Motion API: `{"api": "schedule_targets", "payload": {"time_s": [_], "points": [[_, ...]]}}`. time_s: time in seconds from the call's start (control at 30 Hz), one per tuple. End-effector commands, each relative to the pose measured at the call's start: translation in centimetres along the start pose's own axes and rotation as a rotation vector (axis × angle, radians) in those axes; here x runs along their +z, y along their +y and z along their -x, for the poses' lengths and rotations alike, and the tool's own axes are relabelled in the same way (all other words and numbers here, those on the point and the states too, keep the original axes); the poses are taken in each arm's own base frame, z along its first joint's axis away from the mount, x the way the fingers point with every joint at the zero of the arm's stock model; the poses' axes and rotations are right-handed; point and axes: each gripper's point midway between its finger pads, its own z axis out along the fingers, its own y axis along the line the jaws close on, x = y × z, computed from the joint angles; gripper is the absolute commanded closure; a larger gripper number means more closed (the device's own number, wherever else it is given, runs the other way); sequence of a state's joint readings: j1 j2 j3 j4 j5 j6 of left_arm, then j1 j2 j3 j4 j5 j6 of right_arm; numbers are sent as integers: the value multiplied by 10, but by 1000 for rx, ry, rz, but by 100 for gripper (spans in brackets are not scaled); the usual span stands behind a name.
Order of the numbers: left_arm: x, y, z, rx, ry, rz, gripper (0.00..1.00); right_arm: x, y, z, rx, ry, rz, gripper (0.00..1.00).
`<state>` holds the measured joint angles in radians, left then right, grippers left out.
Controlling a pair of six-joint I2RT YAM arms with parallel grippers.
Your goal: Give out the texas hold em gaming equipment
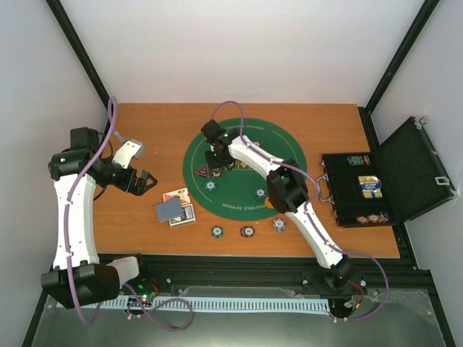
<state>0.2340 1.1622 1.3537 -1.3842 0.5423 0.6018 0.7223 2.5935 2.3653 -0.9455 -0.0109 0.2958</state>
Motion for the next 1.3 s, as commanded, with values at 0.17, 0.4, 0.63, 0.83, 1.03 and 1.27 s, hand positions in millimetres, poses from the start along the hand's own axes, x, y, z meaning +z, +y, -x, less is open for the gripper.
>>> {"api": "schedule_targets", "payload": {"time_s": [0.17, 0.4, 0.63, 0.83, 1.03, 1.27], "points": [[-4, -1, 4, 29, -31, 6, 0, -10, 0, 5, -3, -18, 2, 51], [-4, 0, 3, 34, -24, 17, 0, -12, 0, 5, -4, -10, 12, 37], [-6, 0, 3, 38, -27, 22, 0, -48, -8, 12, -13, -48, -40, 38], [-9, -2, 3, 41, -29, 30, 0, -95, -15, 2, -4, -81, -62, 39], [-11, -6, 2, 42, -36, 24, 0, -136, -37, -60, 23, -79, -87, 36], [-13, -11, 2, 45, -48, 8, 0, -155, -67, -170, 88, -12, -107, 29]]}}
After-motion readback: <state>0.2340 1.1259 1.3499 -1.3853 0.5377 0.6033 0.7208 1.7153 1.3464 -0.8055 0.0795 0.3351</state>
